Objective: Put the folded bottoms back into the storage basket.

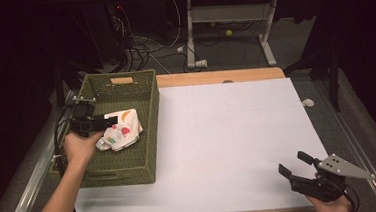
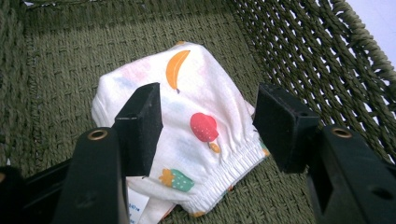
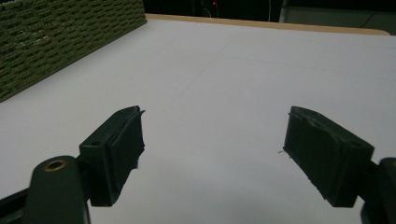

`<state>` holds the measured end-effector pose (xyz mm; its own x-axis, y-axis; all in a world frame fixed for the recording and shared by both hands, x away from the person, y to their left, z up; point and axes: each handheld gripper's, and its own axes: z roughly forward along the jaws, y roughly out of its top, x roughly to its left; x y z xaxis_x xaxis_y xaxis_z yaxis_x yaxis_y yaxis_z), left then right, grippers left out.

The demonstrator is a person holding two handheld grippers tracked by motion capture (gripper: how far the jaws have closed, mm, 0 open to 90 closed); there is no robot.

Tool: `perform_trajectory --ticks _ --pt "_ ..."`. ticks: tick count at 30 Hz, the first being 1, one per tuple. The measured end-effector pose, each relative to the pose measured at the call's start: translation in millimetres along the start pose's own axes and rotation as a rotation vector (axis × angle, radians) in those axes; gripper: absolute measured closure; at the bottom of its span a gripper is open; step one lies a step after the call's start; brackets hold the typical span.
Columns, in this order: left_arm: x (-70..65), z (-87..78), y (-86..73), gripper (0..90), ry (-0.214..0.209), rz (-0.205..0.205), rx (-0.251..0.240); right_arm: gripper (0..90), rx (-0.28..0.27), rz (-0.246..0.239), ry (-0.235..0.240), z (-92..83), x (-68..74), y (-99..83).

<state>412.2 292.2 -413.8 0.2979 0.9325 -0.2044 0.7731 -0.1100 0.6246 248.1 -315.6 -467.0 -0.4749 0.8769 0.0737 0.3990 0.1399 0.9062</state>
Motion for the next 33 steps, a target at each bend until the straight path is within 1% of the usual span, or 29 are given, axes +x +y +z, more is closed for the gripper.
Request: perform_trajectory --ticks 10,12,14,18,25,33 --pt "1.4 -6.1 -6.8 40.2 -0.011 0.004 -0.011 20.6 -0.001 0.001 -0.002 -0.1 -0.1 0.0" --pt "1.9 -8.3 -8.0 38.1 -0.017 -0.002 -0.021 20.6 0.000 0.001 -0.002 -0.1 0.0 0.0" --pt "1.9 -10.1 -9.6 38.1 -0.019 -0.001 -0.027 20.6 0.001 0.000 -0.003 -0.1 0.2 0.0" --pt "0.9 -11.0 -13.2 38.1 -0.017 0.009 -0.031 20.6 0.000 0.000 -0.002 -0.1 0.1 0.0" --pt "0.4 -11.7 -17.5 38.0 -0.020 0.013 -0.034 20.6 0.000 0.001 -0.003 -0.1 0.1 0.0" --pt "-1.7 -15.3 -20.9 38.0 -0.022 0.031 -0.036 20.6 0.001 0.001 -0.003 0.0 0.1 0.0"
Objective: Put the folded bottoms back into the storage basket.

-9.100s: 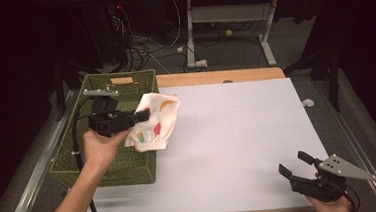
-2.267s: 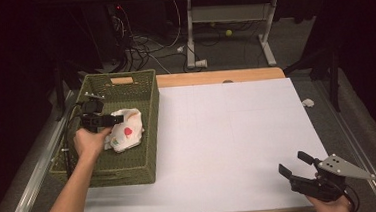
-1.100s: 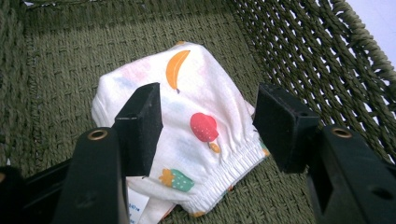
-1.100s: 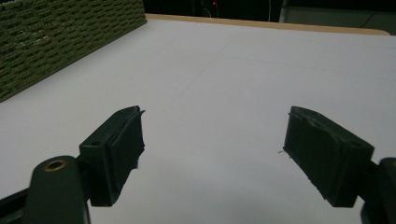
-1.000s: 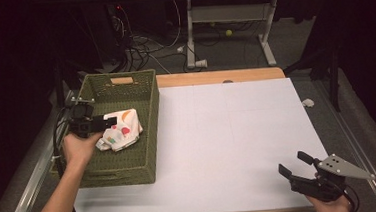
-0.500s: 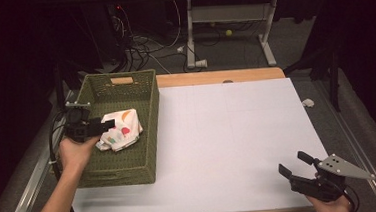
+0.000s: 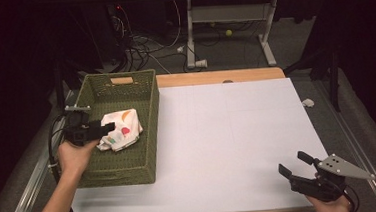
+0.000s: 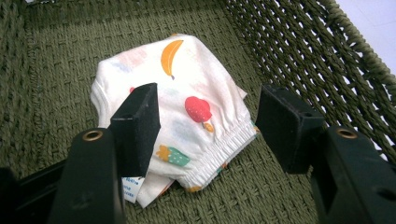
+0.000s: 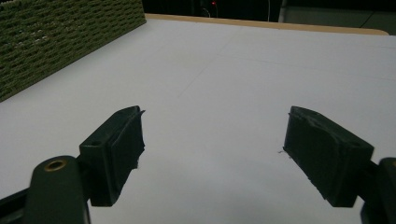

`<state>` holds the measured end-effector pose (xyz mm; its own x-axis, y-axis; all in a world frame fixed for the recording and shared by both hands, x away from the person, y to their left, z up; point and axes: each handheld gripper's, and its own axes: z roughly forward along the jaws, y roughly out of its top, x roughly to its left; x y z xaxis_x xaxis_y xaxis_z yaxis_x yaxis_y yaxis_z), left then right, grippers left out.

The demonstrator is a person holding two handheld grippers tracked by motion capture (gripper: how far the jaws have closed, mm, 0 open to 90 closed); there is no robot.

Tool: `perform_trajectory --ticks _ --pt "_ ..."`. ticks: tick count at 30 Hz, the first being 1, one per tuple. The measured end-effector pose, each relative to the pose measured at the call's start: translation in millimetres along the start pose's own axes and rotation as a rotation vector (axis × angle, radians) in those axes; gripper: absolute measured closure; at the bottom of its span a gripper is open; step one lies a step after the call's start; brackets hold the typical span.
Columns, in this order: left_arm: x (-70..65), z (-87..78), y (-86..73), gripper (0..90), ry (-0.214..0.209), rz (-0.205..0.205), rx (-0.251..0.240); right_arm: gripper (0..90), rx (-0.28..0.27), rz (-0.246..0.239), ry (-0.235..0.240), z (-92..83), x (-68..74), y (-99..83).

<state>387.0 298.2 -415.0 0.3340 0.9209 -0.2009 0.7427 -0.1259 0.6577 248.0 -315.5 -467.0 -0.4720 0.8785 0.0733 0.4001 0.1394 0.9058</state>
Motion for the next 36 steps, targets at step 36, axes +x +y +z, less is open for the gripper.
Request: perform_trajectory --ticks 36 --pt "-10.4 -22.4 -20.5 36.1 -0.022 0.041 -0.098 20.7 0.002 0.000 -0.002 0.0 0.1 0.1"
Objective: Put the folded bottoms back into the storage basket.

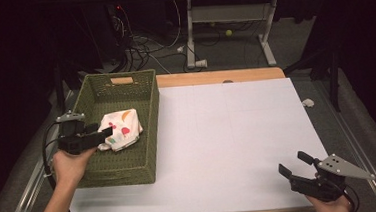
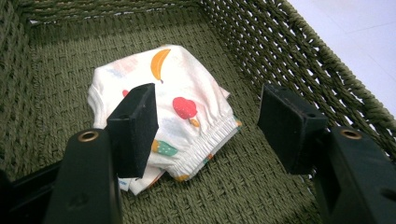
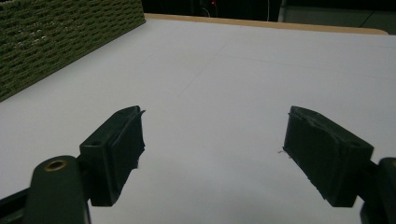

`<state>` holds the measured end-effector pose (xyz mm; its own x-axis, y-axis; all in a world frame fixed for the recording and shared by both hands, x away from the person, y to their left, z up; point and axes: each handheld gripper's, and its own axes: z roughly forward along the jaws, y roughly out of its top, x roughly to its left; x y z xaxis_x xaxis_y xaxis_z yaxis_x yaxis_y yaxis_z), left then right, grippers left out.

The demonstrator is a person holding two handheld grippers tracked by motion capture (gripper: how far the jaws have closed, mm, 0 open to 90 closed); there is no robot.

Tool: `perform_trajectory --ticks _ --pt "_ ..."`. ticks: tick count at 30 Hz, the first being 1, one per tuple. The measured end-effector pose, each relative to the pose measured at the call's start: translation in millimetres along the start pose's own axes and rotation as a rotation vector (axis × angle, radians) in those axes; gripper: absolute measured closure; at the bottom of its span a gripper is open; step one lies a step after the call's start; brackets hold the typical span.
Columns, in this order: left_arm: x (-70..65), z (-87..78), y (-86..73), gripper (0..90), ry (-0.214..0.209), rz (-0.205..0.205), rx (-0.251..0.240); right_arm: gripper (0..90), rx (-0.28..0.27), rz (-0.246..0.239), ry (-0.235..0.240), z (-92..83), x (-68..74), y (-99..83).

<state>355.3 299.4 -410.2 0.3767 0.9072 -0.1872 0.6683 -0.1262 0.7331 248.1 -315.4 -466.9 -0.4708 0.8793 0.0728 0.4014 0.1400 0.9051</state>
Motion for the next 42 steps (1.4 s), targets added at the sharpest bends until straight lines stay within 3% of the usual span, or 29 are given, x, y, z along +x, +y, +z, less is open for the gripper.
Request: perform_trajectory --ticks 22,36,42 --pt "-6.8 -16.1 -17.8 35.2 -0.018 0.012 -0.066 20.7 0.001 0.001 -0.001 0.0 0.0 0.0" --pt "-13.7 -27.1 -37.5 35.2 -0.011 0.036 -0.106 20.7 0.001 0.001 -0.001 0.1 -0.1 0.0" --pt "-14.7 -30.7 -44.4 34.2 -0.019 0.029 -0.123 20.8 0.000 0.002 -0.002 0.1 -0.1 0.0"
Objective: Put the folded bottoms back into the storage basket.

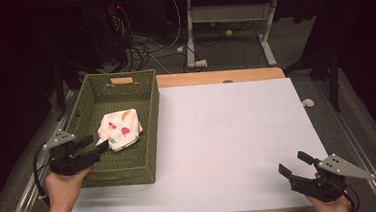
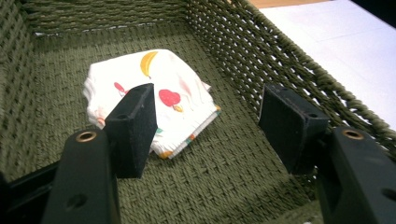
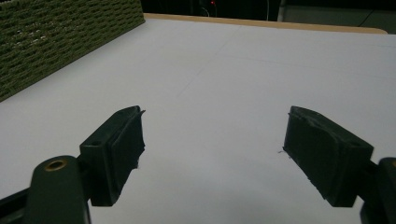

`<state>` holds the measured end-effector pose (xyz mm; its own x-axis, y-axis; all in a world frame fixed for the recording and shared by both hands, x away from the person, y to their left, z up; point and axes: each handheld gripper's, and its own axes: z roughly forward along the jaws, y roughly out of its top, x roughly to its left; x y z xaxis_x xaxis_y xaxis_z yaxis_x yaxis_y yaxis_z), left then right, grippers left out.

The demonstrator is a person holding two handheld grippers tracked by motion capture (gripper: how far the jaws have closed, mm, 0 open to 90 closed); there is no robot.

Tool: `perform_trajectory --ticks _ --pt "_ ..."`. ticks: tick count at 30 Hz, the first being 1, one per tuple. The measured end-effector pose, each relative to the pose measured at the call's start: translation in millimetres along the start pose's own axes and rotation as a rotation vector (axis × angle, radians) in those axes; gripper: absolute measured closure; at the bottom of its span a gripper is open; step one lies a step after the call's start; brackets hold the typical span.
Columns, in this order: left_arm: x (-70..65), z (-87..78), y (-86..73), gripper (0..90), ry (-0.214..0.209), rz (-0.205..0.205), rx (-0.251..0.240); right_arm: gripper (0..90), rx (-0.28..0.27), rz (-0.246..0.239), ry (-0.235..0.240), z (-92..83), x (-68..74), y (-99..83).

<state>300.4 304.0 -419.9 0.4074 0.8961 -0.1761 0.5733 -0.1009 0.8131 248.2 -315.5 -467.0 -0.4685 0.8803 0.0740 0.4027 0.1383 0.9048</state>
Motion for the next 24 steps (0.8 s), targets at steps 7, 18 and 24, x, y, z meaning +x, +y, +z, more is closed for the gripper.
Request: perform_trajectory --ticks 7,18,24 --pt "-2.8 -5.2 -8.1 34.2 0.004 0.003 -0.026 20.7 0.002 0.003 -0.002 0.0 0.0 0.0" --pt "-6.3 -13.2 -23.1 34.1 0.018 0.004 -0.056 20.7 0.002 0.002 -0.003 0.1 0.1 0.1" --pt "-7.8 -18.2 -31.0 34.1 0.039 0.002 -0.096 20.7 0.002 0.001 -0.002 0.0 0.0 0.1"
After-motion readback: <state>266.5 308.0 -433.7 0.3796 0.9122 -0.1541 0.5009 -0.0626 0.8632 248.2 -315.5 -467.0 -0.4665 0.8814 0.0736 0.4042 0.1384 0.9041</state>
